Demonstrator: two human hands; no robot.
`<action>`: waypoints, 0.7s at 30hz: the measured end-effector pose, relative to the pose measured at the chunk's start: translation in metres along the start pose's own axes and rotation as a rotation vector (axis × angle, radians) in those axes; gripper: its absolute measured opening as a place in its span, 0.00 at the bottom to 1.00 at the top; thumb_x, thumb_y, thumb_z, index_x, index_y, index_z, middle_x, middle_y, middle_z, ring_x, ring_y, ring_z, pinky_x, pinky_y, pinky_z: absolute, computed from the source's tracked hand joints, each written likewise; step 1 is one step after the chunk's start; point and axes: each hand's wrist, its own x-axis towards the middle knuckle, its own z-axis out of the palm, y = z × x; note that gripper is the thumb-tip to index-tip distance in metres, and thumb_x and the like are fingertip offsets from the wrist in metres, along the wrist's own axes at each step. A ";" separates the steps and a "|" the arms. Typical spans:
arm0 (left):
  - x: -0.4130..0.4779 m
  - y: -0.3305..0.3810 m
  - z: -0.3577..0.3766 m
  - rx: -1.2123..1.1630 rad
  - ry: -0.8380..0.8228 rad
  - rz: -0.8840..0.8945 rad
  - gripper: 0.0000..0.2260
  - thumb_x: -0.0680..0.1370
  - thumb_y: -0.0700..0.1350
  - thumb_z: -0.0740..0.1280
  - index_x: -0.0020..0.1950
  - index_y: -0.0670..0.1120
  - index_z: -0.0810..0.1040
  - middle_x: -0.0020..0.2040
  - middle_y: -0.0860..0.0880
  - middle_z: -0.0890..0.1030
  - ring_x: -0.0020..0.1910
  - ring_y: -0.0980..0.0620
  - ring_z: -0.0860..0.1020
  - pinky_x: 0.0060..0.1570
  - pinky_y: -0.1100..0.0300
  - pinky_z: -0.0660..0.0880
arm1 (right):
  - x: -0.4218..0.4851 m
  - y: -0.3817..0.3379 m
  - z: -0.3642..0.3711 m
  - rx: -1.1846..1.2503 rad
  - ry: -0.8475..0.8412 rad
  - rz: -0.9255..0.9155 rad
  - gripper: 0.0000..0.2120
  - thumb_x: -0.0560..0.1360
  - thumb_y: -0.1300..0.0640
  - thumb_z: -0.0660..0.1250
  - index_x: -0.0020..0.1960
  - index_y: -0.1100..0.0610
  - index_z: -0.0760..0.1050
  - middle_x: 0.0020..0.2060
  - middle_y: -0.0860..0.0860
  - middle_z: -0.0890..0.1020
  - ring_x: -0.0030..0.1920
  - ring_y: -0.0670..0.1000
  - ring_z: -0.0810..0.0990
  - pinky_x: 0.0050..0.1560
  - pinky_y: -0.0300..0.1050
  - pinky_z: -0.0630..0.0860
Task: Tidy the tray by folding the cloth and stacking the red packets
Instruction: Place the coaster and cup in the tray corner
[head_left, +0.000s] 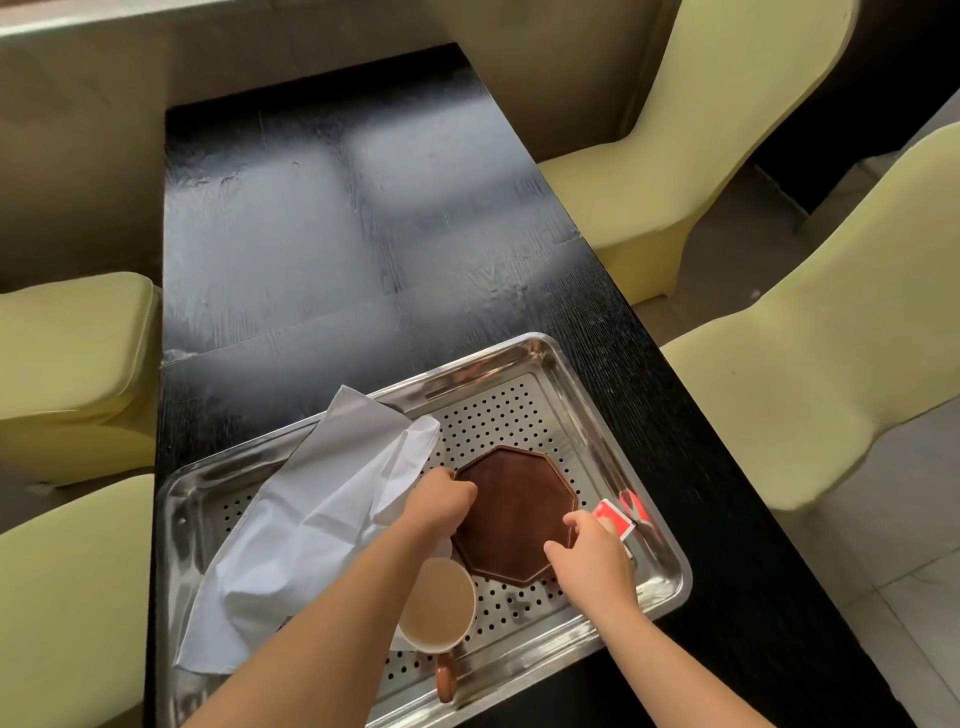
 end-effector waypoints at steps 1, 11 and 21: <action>0.000 0.001 0.000 -0.030 0.008 0.001 0.07 0.74 0.39 0.62 0.41 0.51 0.68 0.42 0.50 0.74 0.41 0.49 0.74 0.53 0.45 0.80 | 0.000 -0.001 0.001 0.014 0.001 -0.002 0.21 0.77 0.50 0.67 0.69 0.50 0.71 0.65 0.51 0.73 0.50 0.45 0.72 0.53 0.43 0.75; 0.014 0.018 -0.004 -0.167 0.027 0.049 0.13 0.69 0.36 0.59 0.47 0.43 0.80 0.41 0.46 0.81 0.40 0.47 0.77 0.42 0.55 0.72 | 0.022 -0.016 -0.002 0.095 0.094 -0.009 0.12 0.76 0.53 0.68 0.59 0.48 0.74 0.59 0.46 0.70 0.37 0.38 0.72 0.32 0.33 0.64; 0.027 0.027 0.000 -0.390 0.002 0.063 0.17 0.64 0.39 0.60 0.49 0.50 0.80 0.46 0.47 0.85 0.44 0.48 0.80 0.46 0.51 0.78 | 0.056 -0.035 -0.018 0.167 0.085 0.005 0.16 0.76 0.54 0.66 0.63 0.52 0.75 0.59 0.51 0.80 0.49 0.53 0.84 0.55 0.54 0.80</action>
